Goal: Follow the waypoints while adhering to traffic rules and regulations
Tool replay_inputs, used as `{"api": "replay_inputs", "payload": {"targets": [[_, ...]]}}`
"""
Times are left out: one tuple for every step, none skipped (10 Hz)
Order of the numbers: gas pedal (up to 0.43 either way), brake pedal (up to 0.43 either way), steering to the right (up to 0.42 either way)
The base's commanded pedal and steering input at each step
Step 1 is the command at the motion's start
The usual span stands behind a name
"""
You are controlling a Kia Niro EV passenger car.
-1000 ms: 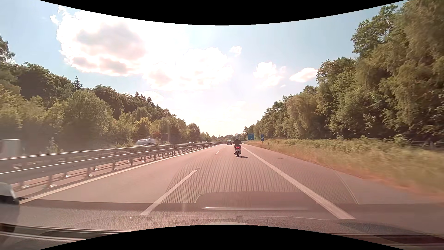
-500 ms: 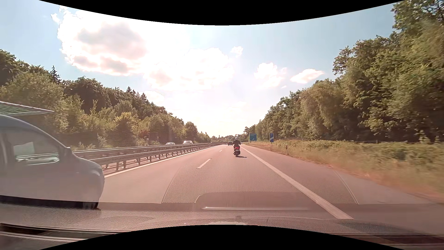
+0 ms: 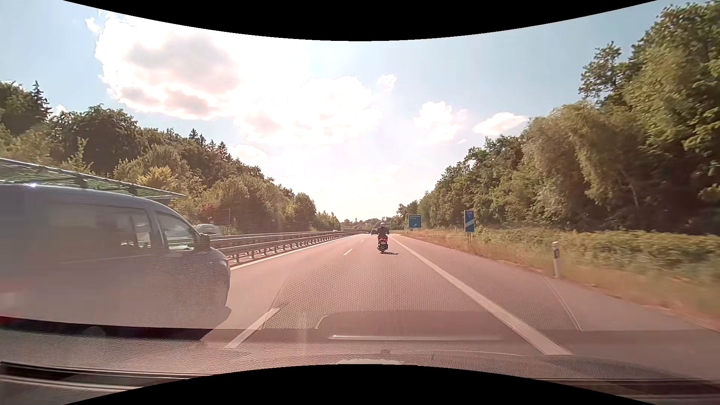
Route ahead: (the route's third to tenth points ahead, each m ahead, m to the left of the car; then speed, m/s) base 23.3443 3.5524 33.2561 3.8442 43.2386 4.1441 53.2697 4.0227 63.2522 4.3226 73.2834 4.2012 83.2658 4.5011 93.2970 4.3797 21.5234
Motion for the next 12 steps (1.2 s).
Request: {"api": "replay_inputs", "payload": {"targets": [[0.228,0.012,0.0],[0.228,0.012,0.0],[0.228,0.012,0.0],[0.24,0.012,0.001],[0.24,0.012,0.001],[0.24,0.012,0.0],[0.24,0.012,0.001],[0.24,0.012,0.001],[0.24,0.012,0.001],[0.24,0.012,0.001],[0.24,0.012,0.001],[0.24,0.012,0.001]]}}
